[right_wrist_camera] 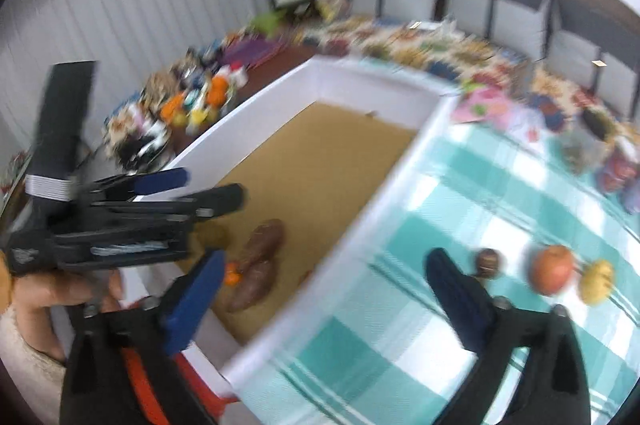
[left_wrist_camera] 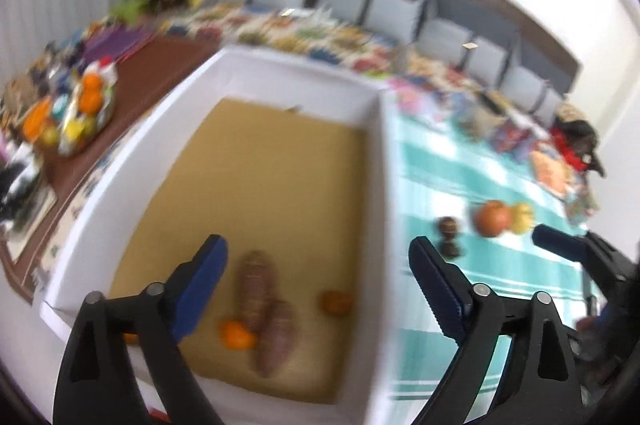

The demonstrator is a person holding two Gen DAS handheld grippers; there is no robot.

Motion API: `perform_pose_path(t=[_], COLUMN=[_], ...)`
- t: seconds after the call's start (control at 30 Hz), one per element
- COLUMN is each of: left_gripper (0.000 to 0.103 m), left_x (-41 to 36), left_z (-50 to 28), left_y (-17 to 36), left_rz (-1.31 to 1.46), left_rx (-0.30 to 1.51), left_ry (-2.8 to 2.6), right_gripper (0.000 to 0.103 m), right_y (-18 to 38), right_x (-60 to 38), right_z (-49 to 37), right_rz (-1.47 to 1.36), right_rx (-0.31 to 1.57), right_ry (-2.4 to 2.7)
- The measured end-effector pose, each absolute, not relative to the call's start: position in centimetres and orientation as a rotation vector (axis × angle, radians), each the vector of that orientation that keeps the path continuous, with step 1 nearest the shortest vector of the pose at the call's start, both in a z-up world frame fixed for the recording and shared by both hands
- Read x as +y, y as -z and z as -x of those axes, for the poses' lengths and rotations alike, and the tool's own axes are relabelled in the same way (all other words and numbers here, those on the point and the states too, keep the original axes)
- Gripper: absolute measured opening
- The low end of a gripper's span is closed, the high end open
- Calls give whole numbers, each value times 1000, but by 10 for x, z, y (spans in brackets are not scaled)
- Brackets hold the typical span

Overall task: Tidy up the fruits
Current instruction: 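Open both tools to drop the fruits into the box, then move both tools back over the table toward the remaining fruits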

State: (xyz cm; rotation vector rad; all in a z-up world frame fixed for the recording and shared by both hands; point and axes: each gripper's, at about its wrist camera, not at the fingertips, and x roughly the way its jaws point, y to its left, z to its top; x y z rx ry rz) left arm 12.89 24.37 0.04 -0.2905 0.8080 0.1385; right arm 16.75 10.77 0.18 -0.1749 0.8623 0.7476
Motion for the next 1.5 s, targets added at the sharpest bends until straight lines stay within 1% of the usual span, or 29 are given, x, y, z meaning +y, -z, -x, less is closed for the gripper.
perform_pose_path(t=[0.07,0.13,0.17,0.23,0.33,0.43,0.5,0.73,0.83,0.9,1.0,1.5], left_gripper=[95,96,97,98,98,98,98,98,98,100,102,103], left_x=[209,171,150,110,49,11,-4,-18,-16,-18,-18,-19], left_z=[-122,-120,-119,-122,-135,-149,-153,-178,-179,-173,-175,-176], left_y=[-2,5,12,33,83,126,140,168,180,182,183,183], left_rz=[268,256,249,226,148,80,43,3,-16,-32,-30,-32], left_rx=[782,782,792,822,917,986,978,956,971,938,943,943], left_ry=[-73,5,48,127,195,214,194,85,69,70,75,79], right_gripper=[103,103,103,103,103,103,103,103,103,103,103,103], right_y=[7,31,52,81,125,148,155,166,179,181,184,185], right_x=[68,22,-8,-48,-115,-168,-188,-204,-199,-198,-200,-200], right_z=[-160,-152,-149,-144,-137,-130,-129,-148,-145,-145,-146,-146], right_rz=[174,189,199,213,188,124,93,86,94,98,81,72], right_rx=[822,815,823,856,916,914,901,890,922,921,936,938], right_ry=[-685,-594,-528,-432,-286,-167,-120,-80,-92,-87,-94,-96])
